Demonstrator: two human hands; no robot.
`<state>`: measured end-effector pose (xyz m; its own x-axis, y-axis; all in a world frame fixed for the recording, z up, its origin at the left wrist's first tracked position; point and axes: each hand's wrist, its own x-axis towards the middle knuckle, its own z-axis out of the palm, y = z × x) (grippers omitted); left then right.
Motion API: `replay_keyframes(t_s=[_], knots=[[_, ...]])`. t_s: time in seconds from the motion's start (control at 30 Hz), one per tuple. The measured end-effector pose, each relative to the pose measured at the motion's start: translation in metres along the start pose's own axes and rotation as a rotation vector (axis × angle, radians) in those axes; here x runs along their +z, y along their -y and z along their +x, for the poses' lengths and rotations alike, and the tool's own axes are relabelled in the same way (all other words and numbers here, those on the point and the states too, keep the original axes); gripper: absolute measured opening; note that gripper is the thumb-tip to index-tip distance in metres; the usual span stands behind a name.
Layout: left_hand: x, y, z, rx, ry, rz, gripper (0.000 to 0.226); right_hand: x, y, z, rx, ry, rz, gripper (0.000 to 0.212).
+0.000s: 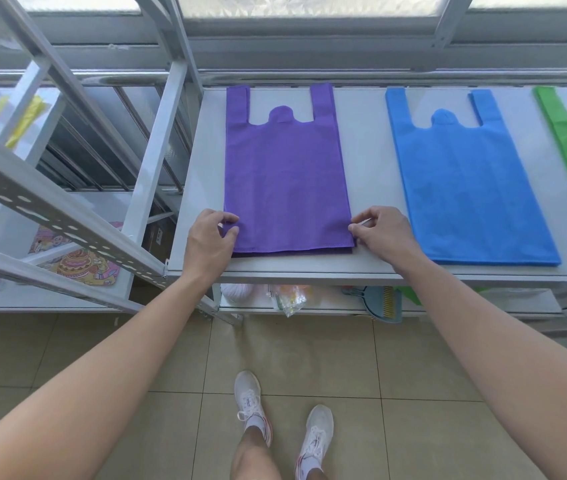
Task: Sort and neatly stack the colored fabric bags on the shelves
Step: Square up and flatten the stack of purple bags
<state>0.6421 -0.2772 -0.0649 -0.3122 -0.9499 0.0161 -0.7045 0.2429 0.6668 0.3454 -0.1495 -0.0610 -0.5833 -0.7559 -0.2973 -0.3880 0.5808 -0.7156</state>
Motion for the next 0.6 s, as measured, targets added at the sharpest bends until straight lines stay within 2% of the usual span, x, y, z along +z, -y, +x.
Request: replay_keyframes(t_s=[0.17, 0.3, 0.6], knots=[[0.003, -0.002, 0.002, -0.015, -0.014, -0.016, 0.016, 0.001, 0.001, 0.005, 0.043, -0.032, 0.159, 0.017], [0.004, -0.002, 0.002, -0.008, -0.019, -0.022, 0.016, 0.002, 0.001, 0.007, 0.060, -0.012, 0.131, 0.020], [0.001, 0.004, 0.001, 0.041, -0.005, -0.004, 0.016, 0.003, 0.004, 0.010, 0.074, -0.027, 0.040, 0.011]])
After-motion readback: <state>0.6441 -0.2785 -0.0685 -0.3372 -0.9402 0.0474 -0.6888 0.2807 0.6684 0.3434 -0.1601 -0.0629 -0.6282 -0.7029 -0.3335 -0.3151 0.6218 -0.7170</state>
